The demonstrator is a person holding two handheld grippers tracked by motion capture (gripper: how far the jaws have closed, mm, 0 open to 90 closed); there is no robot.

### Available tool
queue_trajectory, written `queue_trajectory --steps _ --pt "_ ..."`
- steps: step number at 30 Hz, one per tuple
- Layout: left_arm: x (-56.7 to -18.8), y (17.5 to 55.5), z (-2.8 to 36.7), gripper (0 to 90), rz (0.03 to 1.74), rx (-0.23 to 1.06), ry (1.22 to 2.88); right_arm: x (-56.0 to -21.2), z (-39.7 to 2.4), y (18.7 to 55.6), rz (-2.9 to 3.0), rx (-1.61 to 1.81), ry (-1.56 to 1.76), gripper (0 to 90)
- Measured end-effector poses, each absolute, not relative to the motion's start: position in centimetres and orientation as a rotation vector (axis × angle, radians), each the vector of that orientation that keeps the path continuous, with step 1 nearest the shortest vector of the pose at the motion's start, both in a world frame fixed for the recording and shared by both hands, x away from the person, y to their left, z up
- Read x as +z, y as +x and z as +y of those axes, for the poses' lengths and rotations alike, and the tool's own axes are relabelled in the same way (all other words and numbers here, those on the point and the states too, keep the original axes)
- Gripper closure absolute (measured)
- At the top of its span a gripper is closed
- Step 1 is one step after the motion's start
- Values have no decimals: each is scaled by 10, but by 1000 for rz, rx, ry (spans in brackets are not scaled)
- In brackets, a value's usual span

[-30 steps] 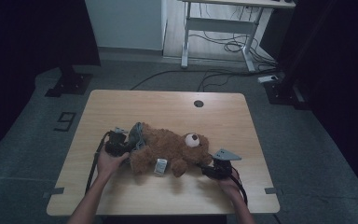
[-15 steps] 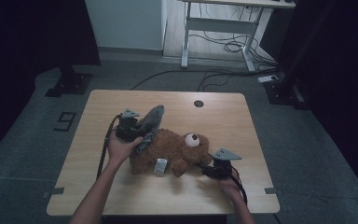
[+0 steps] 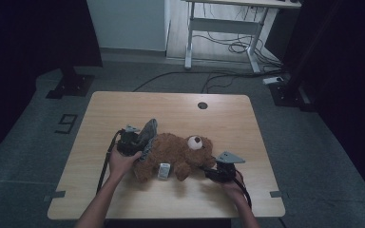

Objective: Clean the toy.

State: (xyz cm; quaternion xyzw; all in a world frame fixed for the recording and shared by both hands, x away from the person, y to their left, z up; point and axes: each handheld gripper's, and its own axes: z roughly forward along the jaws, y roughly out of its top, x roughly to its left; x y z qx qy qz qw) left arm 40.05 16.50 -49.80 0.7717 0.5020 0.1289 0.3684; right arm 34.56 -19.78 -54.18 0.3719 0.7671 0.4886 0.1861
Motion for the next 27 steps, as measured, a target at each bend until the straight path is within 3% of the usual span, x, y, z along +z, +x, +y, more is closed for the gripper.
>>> queue_trajectory --steps 7,12,20,27 --pt "-527 387 172 782 1324 304 2058 -543 -198 346 2164 1381 1053 462" --pt "-525 384 177 781 1321 283 2047 -543 -199 346 2167 1383 1056 462" --pt "-464 377 184 780 1226 337 1888 -543 -200 347 2166 1388 1064 462" --pt "-428 380 142 777 1097 353 1898 -542 -197 347 2147 1379 1078 463"
